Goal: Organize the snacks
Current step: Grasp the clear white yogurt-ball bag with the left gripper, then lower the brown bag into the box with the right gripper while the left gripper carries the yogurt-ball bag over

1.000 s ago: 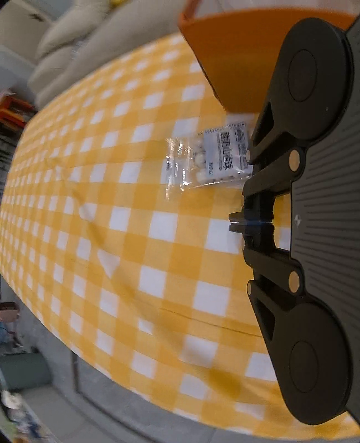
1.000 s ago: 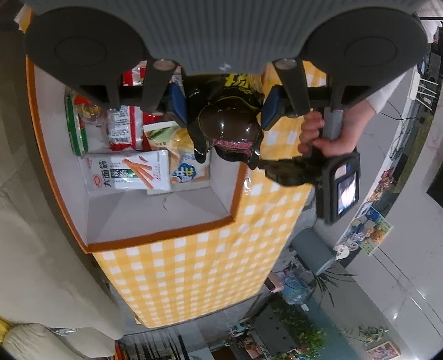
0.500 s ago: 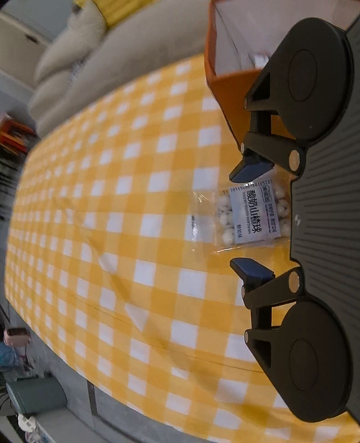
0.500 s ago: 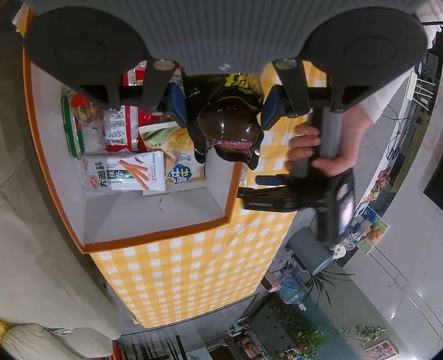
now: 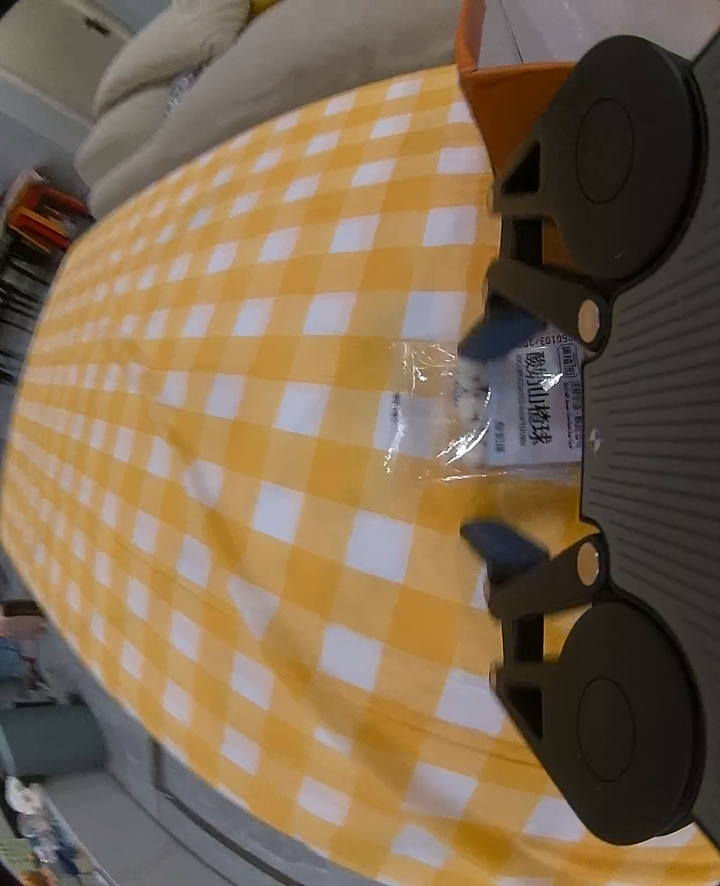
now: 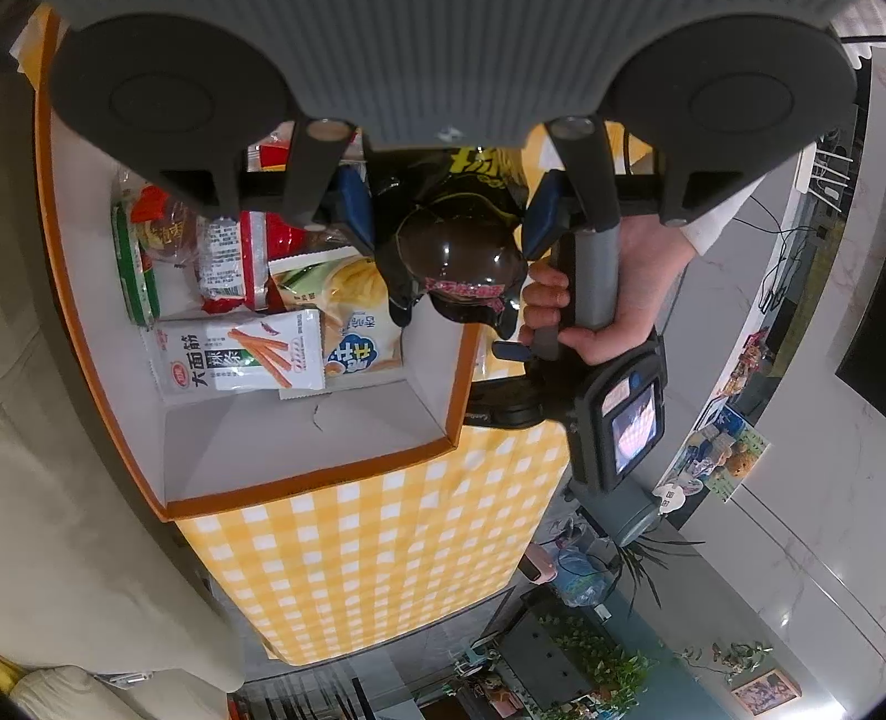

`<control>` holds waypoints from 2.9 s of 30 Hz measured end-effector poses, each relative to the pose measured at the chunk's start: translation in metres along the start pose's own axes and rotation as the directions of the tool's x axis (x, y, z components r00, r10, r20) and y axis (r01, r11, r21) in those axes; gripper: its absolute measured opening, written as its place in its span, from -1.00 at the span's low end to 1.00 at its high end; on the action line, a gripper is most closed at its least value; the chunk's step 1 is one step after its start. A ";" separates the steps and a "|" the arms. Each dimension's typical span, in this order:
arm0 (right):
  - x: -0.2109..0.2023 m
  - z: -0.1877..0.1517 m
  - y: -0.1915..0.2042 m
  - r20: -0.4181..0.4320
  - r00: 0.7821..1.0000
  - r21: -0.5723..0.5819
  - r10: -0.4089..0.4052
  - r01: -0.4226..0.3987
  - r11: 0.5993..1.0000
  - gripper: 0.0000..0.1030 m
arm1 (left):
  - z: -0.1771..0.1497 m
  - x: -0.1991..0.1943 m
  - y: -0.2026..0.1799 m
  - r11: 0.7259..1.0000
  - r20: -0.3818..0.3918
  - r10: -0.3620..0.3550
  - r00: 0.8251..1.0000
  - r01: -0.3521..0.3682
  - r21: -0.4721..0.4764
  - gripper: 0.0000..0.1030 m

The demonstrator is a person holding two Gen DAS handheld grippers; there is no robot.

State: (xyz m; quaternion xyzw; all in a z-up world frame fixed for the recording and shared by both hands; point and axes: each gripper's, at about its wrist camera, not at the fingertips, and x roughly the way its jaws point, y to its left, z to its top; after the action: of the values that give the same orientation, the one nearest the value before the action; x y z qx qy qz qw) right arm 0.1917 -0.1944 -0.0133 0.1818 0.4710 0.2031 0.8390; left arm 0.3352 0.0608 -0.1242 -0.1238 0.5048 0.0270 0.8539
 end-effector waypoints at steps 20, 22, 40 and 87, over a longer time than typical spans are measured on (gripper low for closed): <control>0.000 -0.001 0.004 -0.003 1.000 -0.007 0.026 -0.026 1.000 0.07 | 0.010 0.003 -0.022 0.995 -0.106 0.004 0.994 0.007 0.104 0.42; 0.000 0.000 0.003 0.000 1.000 -0.005 0.027 -0.027 1.000 0.07 | 0.011 0.005 -0.023 0.996 -0.090 0.017 0.996 -0.009 0.089 0.43; 0.001 -0.001 0.011 0.006 0.999 -0.011 -0.035 0.035 0.999 0.08 | -0.019 0.003 -0.050 0.952 0.009 0.181 0.984 -0.177 0.248 0.35; 0.044 -0.040 -0.024 -0.339 0.921 -0.066 -0.192 0.180 0.981 0.23 | -0.091 -0.188 -0.057 0.949 0.117 -0.276 0.954 0.251 0.192 0.31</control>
State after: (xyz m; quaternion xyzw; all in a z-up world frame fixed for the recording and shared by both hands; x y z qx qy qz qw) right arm 0.1819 -0.1876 -0.0758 0.0837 0.6217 0.1592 0.7623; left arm 0.1753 -0.0013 0.0081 -0.1125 0.4219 -0.1234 0.8911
